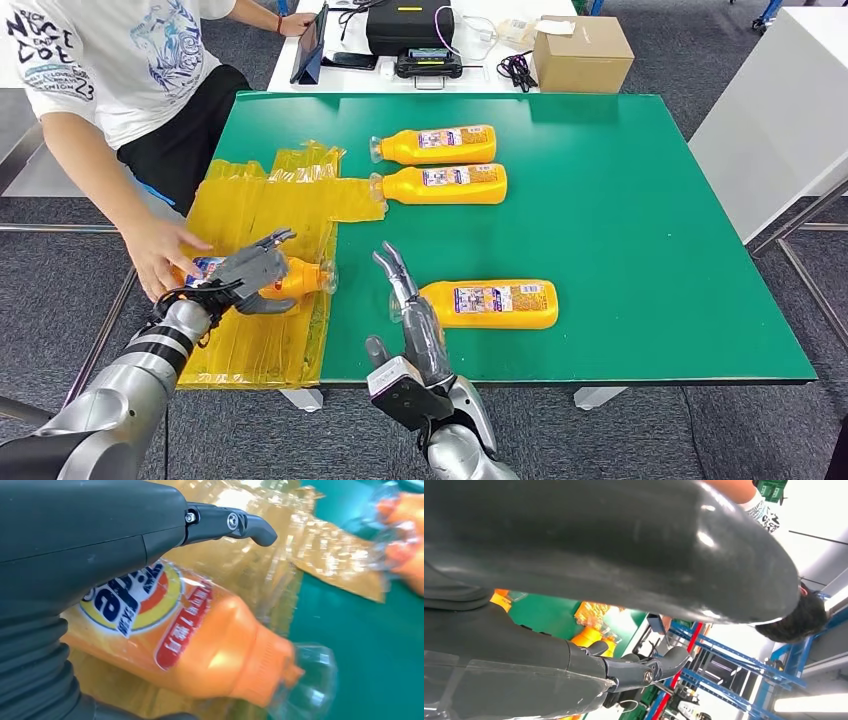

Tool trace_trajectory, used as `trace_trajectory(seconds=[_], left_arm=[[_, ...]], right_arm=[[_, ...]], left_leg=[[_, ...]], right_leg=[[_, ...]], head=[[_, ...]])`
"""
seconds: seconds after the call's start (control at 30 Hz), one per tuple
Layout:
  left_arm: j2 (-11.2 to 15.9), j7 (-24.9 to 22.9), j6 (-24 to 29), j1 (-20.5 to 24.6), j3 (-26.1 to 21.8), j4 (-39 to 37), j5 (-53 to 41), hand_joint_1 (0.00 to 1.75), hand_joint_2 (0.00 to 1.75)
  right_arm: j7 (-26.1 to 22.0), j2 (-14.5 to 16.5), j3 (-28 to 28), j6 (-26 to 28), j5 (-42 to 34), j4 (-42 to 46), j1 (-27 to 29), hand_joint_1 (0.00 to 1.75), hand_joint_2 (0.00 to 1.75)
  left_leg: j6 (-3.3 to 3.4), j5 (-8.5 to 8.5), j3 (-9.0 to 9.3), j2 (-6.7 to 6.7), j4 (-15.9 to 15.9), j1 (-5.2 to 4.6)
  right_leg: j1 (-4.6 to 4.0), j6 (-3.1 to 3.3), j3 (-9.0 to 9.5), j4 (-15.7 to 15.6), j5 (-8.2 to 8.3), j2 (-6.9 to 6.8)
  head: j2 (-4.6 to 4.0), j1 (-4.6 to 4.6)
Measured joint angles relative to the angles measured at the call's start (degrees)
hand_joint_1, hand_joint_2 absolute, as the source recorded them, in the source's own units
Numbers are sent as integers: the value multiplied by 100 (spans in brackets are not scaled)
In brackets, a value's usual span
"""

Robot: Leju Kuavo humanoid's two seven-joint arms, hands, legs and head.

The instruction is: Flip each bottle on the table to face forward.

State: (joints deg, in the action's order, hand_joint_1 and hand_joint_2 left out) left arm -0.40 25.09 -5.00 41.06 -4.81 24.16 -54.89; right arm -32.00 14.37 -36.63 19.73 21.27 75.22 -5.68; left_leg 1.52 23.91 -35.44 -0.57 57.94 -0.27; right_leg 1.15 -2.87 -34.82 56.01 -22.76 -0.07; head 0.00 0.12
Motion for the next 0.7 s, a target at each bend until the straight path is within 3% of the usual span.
trace_trajectory(seconds=[0.1,0.17,0.23,0.37,0.43,0.5,0.57,0.7], left_arm=[[4,378,-117,-76,-110,43,529,0,0],[-15,588,154,-180,-147,138,896,0,0],[-86,677,868,-309,-185,301,1173,0,0],[-332,941,2915,-536,-213,771,1529,0,0],[-455,1185,3308,-679,-214,1091,1924,0,87],[-564,1332,3398,-859,-213,1456,2365,0,175],[-648,1373,3407,-1047,-213,1824,2767,0,175],[-746,1384,3520,-1467,-191,2682,3450,0,175]], right_arm=[[-25,7,4,-2,-9,-69,-9,0,0],[-37,12,12,-2,-15,-124,-16,0,0],[-34,14,18,14,-10,-189,-27,0,0],[38,16,12,159,147,-313,-53,0,0],[231,15,12,316,417,-343,-66,0,0],[557,3,31,450,773,-358,-93,0,87],[903,-35,91,539,1160,-378,-150,0,175],[1676,-245,384,602,2140,-470,-355,0,175]], left_leg=[[0,0,0,1,0,0],[0,0,-2,1,0,0],[0,0,-6,2,0,0],[0,0,-13,-1,1,-1],[1,1,-13,0,1,-2],[1,2,-14,2,1,-2],[1,2,-15,4,1,-2],[1,2,-15,4,1,-2]], right_leg=[[0,0,-2,0,0,0],[0,0,-6,0,0,1],[0,0,-10,-1,0,1],[1,0,-13,-1,0,0],[2,-1,-13,-2,0,0],[2,-1,-15,-3,-1,1],[2,-1,-17,-4,0,2],[1,-1,-18,-5,0,2]], head=[[0,0],[0,1],[0,1],[0,1],[0,0],[0,-1],[0,-1],[0,-2]])
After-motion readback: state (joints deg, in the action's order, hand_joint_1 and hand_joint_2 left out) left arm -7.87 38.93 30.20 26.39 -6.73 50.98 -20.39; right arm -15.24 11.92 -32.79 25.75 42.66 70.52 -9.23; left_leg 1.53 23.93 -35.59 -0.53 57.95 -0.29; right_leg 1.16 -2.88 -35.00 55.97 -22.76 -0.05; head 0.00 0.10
